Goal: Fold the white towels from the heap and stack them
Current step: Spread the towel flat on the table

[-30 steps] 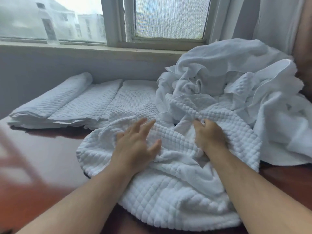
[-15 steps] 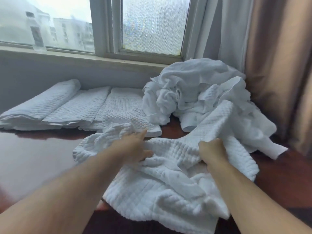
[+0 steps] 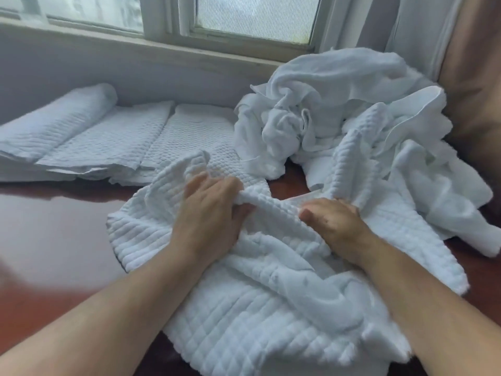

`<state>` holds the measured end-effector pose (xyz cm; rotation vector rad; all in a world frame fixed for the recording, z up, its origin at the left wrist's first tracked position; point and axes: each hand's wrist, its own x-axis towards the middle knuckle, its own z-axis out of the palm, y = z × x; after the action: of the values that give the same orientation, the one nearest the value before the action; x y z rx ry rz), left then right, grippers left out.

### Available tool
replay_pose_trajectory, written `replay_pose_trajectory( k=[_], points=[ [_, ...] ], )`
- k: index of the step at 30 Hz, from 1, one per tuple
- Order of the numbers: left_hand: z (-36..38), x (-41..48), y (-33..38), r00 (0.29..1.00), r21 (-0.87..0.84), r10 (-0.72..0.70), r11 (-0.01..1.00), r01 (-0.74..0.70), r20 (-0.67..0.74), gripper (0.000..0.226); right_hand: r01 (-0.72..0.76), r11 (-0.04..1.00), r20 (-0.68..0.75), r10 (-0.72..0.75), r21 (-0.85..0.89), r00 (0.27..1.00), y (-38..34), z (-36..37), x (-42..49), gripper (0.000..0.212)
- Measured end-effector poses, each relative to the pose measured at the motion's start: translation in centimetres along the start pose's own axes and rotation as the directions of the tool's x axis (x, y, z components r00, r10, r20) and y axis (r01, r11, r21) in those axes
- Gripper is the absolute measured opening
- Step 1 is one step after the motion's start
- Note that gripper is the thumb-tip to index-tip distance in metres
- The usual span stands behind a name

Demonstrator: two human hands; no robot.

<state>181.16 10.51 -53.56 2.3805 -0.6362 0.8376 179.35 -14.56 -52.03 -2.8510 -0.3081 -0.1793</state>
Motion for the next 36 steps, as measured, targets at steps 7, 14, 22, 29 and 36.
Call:
replay_pose_trajectory(
  k=[7, 14, 22, 29, 36],
  points=[
    [1.1, 0.5, -0.4, 0.997, -0.027, -0.072, 0.997, 0.072, 0.009, 0.028, 0.032, 0.992, 0.361, -0.076, 0.125, 0.93, 1.4, -3.5, -1.6, 0.092],
    [0.6, 0.4, -0.4, 0.977, -0.026, -0.117, 0.992, 0.124, 0.18, 0.038, -0.093, 0.995, 0.277, 0.095, -0.02, 0.956, -1.9, -3.7, -2.0, 0.068],
    [-6.1, -1.6, -4.2, 0.66, -0.02, -0.108, 0.983, 0.184, 0.744, 0.14, -0.11, 0.984, 0.135, 0.091, 0.141, 0.987, -1.5, -3.0, -5.1, 0.065],
    [-7.7, -2.9, -1.7, 0.727, 0.265, -0.19, 0.964, 0.011, 0.66, 0.119, 0.023, 0.988, 0.186, 0.006, -0.155, 0.983, -5.1, -1.9, -7.5, 0.059],
    [-9.7, -3.1, -1.1, 0.905, 0.458, 0.182, 0.814, -0.358, 0.384, 0.074, 0.003, 0.962, 0.077, 0.019, -0.272, 0.997, -6.9, -3.1, -7.3, 0.038]
  ],
)
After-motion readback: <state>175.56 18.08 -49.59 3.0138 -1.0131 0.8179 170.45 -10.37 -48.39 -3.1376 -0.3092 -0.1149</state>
